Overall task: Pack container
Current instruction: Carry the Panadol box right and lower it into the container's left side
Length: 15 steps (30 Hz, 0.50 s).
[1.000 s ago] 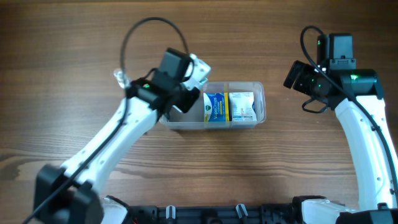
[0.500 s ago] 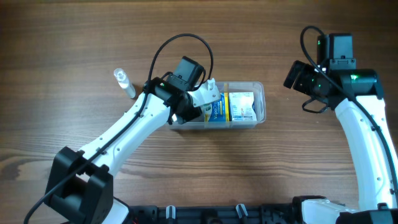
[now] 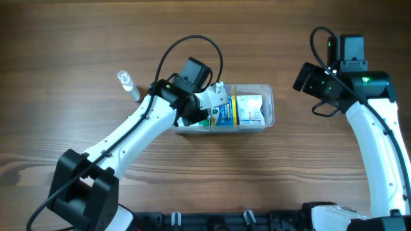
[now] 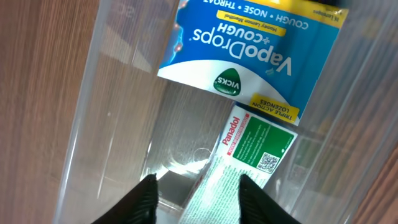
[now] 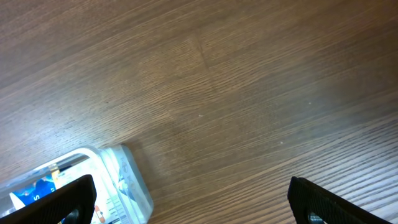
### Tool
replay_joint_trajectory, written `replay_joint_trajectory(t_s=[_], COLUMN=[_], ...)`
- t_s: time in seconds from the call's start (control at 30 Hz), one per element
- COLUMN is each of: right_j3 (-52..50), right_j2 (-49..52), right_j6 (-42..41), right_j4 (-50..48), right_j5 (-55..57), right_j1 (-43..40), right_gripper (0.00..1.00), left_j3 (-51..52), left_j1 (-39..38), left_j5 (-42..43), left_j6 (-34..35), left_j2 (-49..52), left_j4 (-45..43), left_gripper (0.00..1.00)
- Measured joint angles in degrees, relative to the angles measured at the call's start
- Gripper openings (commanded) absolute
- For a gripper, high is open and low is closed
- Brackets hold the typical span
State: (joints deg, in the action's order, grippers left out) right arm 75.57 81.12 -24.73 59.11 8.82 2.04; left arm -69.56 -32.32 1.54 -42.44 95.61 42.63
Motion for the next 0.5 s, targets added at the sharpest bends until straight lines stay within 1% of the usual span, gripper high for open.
replay_joint_trajectory(t_s=[0.03, 0.07, 0.1, 0.13, 0.2, 0.23, 0.27, 0.3, 0.4, 0.5], right_j3=[0.0, 0.0, 0.0, 0.0, 0.0, 0.0, 0.0, 0.0, 0.0, 0.0], right_j2=[0.0, 0.0, 0.02, 0.0, 0.02, 0.0, 0.0, 0.02, 0.0, 0.0], right_j6=[0.0, 0.0, 0.02, 0.0, 0.0, 0.0, 0.0, 0.0, 0.0, 0.0], right_j4=[0.0, 0.0, 0.0, 0.0, 0.0, 0.0, 0.0, 0.0, 0.0, 0.0], right_j5=[0.0, 0.0, 0.0, 0.0, 0.0, 0.0, 0.0, 0.0, 0.0, 0.0], right_j1=[-0.02, -0.02, -0.02, -0.02, 0.0, -0.02, -0.02, 0.0, -0.02, 0.0], right_gripper=[1.0, 1.0, 1.0, 1.0, 1.0, 1.0, 1.0, 1.0, 1.0, 1.0], left_j3=[0.0, 0.0, 0.0, 0.0, 0.0, 0.0, 0.0, 0.0, 0.0, 0.0], left_j1=[-0.02, -0.07, -0.15, -0.24, -0.72, -0.98, -1.16, -1.33, -1.44, -1.44], left_j5=[0.02, 0.04, 0.04, 0.02, 0.04, 0.04, 0.15, 0.26, 0.96, 1.44], left_j6=[1.2, 2.21, 3.89, 4.98, 8.52, 10.25, 12.35, 13.94, 21.16, 25.7], left_j2=[0.0, 0.02, 0.02, 0.02, 0.0, 0.02, 0.02, 0.02, 0.02, 0.02], left_j4=[0.0, 0.04, 0.17, 0.33, 0.48, 0.48, 0.5, 0.5, 0.7, 0.9], left_gripper=[0.35, 0.38, 0.45, 0.54, 0.83, 0.94, 0.98, 1.0, 1.0, 1.0])
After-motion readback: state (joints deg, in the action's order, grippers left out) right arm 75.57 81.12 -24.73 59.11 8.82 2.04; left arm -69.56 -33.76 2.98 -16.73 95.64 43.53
